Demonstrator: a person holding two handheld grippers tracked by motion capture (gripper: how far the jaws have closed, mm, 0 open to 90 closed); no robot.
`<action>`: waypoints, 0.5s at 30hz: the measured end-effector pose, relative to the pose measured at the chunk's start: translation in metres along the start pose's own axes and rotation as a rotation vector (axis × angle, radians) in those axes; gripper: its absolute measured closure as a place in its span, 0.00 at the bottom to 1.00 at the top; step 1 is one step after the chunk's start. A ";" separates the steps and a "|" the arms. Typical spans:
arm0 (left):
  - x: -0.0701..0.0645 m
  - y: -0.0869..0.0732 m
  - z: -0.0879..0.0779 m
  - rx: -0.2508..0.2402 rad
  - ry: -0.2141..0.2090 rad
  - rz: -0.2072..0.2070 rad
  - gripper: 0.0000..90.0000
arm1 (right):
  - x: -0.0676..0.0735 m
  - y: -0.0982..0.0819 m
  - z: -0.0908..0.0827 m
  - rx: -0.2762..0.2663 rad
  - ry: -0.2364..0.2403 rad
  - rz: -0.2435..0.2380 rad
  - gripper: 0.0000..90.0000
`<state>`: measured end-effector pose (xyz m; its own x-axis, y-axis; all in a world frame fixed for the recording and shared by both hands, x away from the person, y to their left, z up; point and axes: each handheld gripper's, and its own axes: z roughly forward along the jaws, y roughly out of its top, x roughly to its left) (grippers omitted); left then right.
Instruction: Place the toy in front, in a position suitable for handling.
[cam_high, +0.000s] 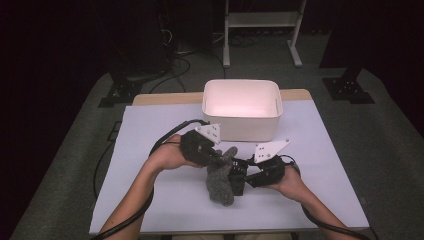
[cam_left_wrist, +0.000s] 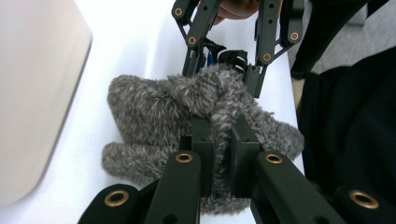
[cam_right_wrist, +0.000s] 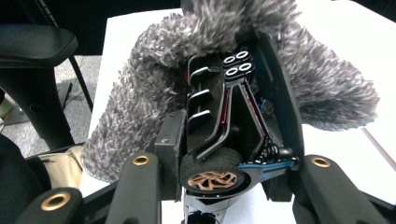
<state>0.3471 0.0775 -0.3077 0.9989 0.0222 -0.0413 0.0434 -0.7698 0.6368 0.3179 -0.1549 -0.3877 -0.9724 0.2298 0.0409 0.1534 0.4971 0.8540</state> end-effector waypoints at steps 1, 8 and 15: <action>0.000 -0.001 0.000 -0.007 -0.003 -0.001 0.93 | 0.000 0.001 0.000 0.007 0.002 0.000 0.63; 0.000 0.000 0.003 -0.020 -0.014 0.007 0.93 | -0.001 0.011 -0.003 0.096 -0.005 -0.033 0.61; 0.000 -0.001 0.004 -0.026 -0.018 0.010 0.93 | -0.001 0.016 -0.005 0.141 -0.003 -0.050 0.61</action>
<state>0.3473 0.0757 -0.3110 0.9988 0.0031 -0.0489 0.0345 -0.7531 0.6570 0.3202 -0.1511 -0.3718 -0.9789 0.2041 -0.0013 0.1284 0.6205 0.7736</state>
